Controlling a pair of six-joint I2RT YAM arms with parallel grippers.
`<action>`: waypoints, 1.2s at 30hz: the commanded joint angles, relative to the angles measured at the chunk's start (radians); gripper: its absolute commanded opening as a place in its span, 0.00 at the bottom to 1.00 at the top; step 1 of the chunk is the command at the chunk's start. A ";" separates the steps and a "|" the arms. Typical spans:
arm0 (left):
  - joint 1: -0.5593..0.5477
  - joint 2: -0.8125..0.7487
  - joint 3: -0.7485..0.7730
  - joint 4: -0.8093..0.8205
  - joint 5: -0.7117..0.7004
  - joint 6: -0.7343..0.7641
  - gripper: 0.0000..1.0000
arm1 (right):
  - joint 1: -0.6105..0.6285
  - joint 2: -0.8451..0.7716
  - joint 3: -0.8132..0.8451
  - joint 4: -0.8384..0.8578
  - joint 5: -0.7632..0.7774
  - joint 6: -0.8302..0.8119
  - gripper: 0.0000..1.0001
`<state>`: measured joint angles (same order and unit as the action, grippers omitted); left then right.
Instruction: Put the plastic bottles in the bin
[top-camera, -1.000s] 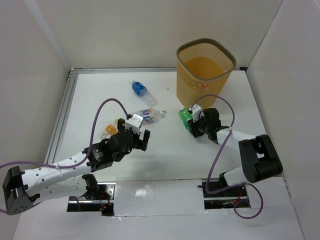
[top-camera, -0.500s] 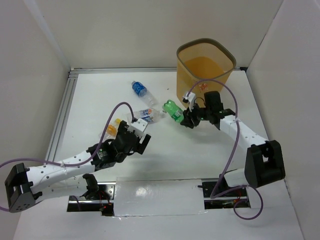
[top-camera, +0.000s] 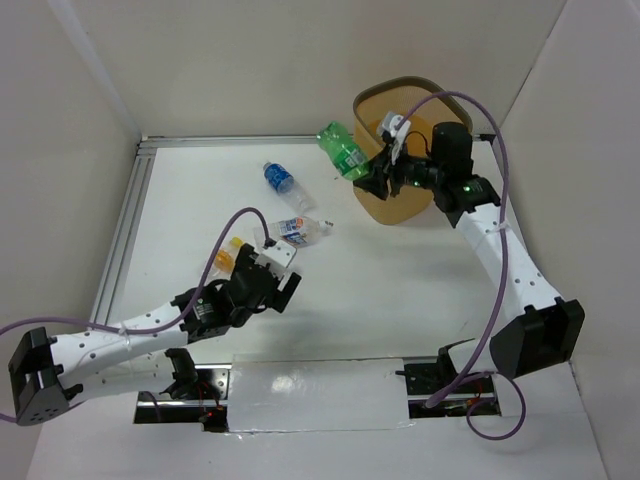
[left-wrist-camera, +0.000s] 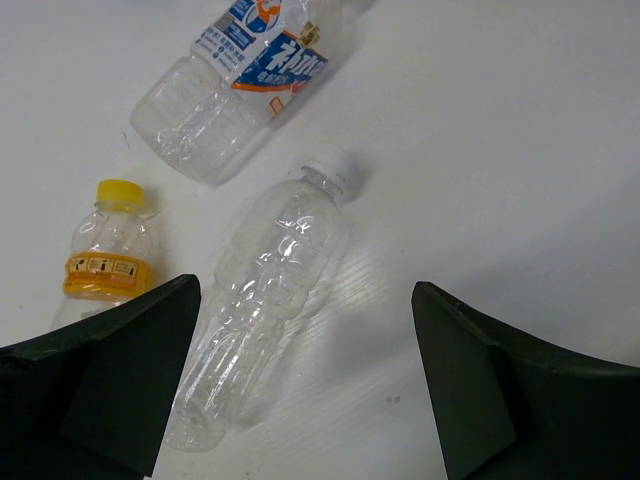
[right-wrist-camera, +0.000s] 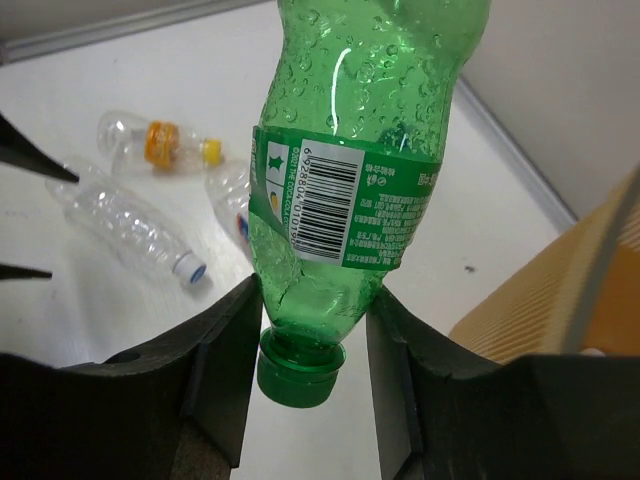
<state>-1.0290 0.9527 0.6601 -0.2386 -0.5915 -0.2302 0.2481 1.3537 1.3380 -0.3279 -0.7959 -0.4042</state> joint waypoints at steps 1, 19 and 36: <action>-0.005 0.040 0.033 0.005 0.004 0.038 1.00 | -0.035 -0.021 0.104 0.102 0.010 0.111 0.14; 0.095 0.245 0.087 0.039 -0.004 0.100 1.00 | -0.228 0.130 0.170 0.066 0.390 0.122 0.93; 0.179 0.549 0.162 -0.011 0.048 0.131 0.94 | -0.296 -0.033 0.023 -0.033 0.092 0.074 1.00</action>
<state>-0.8551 1.4620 0.7776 -0.2352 -0.5720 -0.1238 -0.0402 1.3403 1.3872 -0.2939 -0.6453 -0.3046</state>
